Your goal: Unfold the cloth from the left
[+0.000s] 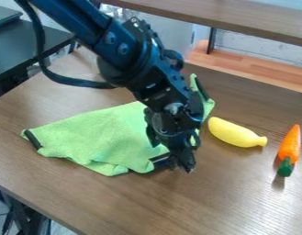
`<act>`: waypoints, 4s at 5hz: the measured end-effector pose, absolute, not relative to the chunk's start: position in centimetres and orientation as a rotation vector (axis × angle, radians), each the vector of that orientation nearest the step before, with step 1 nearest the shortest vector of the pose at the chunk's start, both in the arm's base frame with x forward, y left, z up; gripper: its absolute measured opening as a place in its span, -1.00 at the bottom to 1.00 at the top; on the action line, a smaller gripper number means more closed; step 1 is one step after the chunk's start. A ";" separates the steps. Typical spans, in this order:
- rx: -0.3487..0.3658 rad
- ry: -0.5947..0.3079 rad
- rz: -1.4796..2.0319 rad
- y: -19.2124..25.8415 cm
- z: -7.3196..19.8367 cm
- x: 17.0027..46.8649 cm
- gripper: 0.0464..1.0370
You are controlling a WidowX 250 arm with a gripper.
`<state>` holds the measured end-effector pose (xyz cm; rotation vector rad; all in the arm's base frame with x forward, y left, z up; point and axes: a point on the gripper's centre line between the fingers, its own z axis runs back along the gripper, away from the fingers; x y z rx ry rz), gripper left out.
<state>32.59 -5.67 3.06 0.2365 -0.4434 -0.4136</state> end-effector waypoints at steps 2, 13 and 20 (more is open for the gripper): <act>0.258 -0.434 -0.417 -5.3 2.5 32.4 -0.79; 0.490 -0.228 -0.320 11.8 8.4 41.0 -0.99; 0.580 -0.362 -0.404 15.1 9.1 47.0 -0.97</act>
